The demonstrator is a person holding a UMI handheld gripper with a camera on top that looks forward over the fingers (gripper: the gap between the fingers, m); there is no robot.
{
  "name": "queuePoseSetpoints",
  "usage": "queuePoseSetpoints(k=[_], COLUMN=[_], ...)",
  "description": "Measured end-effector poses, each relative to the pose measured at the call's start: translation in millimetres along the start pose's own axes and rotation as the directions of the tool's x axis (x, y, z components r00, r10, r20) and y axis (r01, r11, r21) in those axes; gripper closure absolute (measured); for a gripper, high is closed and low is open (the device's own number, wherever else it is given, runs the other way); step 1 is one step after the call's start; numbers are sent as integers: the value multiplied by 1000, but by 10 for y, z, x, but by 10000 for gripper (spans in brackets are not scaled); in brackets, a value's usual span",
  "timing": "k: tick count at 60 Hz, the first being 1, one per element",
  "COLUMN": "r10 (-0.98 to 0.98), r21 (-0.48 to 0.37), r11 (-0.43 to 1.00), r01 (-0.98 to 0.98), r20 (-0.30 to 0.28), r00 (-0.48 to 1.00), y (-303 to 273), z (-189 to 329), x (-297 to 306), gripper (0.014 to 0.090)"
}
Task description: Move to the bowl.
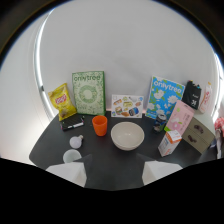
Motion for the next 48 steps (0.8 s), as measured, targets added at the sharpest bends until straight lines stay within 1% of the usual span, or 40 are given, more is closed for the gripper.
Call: queuePoseSetpoints(k=[15, 25, 39, 48], r10=[3, 0, -17, -12], r21=[6, 13, -38, -39], r11=[1000, 1000, 999, 999], r01=[-3, -1, 16, 9], r20=[24, 25, -22, -54], r00=[1000, 1000, 1000, 998], y=[54, 256, 749, 792], z=[-152, -226, -52, 267], x=[-81, -47, 231, 419], gripper=[205, 204, 204, 204])
